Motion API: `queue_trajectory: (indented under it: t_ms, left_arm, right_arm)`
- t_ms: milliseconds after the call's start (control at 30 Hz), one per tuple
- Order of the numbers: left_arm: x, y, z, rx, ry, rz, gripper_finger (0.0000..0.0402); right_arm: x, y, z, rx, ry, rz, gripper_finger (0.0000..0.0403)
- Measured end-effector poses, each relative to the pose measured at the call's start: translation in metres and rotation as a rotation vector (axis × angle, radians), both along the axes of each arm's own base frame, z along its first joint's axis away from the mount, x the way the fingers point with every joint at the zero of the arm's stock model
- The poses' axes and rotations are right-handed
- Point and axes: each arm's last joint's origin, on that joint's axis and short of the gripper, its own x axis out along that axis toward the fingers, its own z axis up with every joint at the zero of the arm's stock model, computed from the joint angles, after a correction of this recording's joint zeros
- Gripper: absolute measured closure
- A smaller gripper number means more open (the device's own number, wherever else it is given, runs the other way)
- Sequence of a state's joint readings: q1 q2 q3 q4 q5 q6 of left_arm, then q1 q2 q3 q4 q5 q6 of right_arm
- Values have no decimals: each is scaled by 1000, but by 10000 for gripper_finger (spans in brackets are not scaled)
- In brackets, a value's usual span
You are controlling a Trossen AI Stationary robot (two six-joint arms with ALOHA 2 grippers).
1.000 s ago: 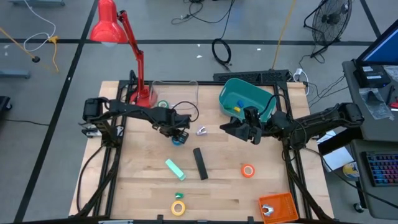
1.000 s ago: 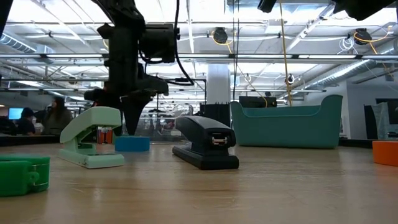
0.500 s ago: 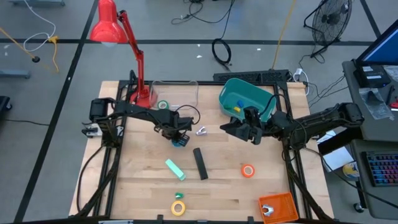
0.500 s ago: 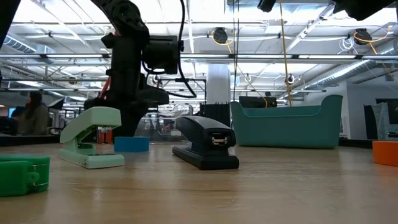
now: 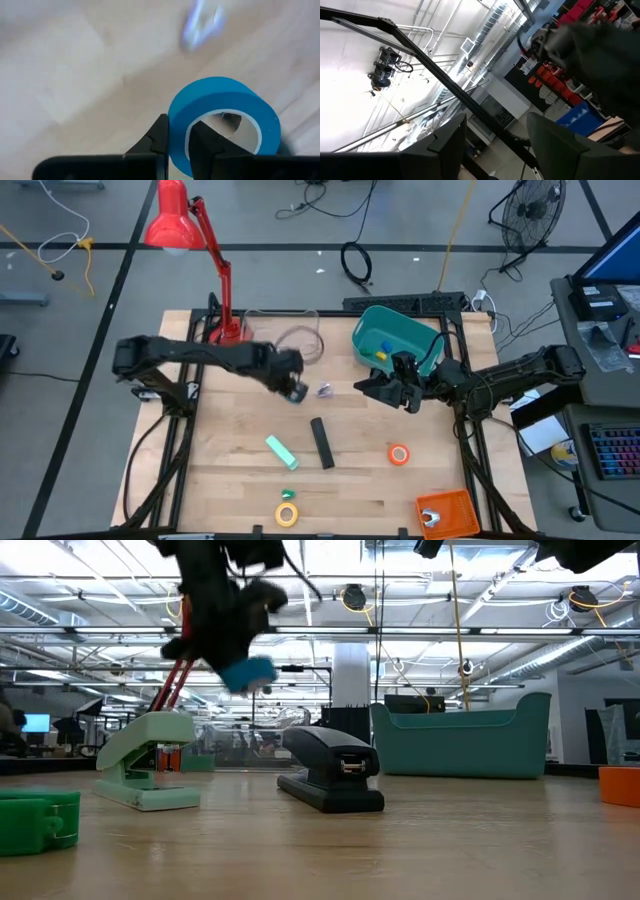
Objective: Pick and place Stapler, Stapler remover, tape
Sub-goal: Put the blue tape into the transparent bin
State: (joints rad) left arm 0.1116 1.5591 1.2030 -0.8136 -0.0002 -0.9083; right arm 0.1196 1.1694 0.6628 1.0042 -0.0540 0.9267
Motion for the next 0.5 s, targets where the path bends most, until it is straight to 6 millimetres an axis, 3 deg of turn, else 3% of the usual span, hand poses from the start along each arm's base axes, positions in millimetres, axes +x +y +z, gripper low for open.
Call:
queue_trajectory:
  t_ms: [100,233,333,500]
  left_arm:
    - [-7,22,28,96,-76,63,365]
    - [-19,65,48,155,-89,144,365]
    - [-30,98,45,150,-53,193,365]
    - [-42,142,24,84,6,223,365]
  right_arm:
    - [0,0,0,-2,1,-1,202]
    - [0,0,0,-3,2,-3,202]
    - [0,0,0,-3,2,-3,202]
    - [0,0,0,-3,-1,0,202]
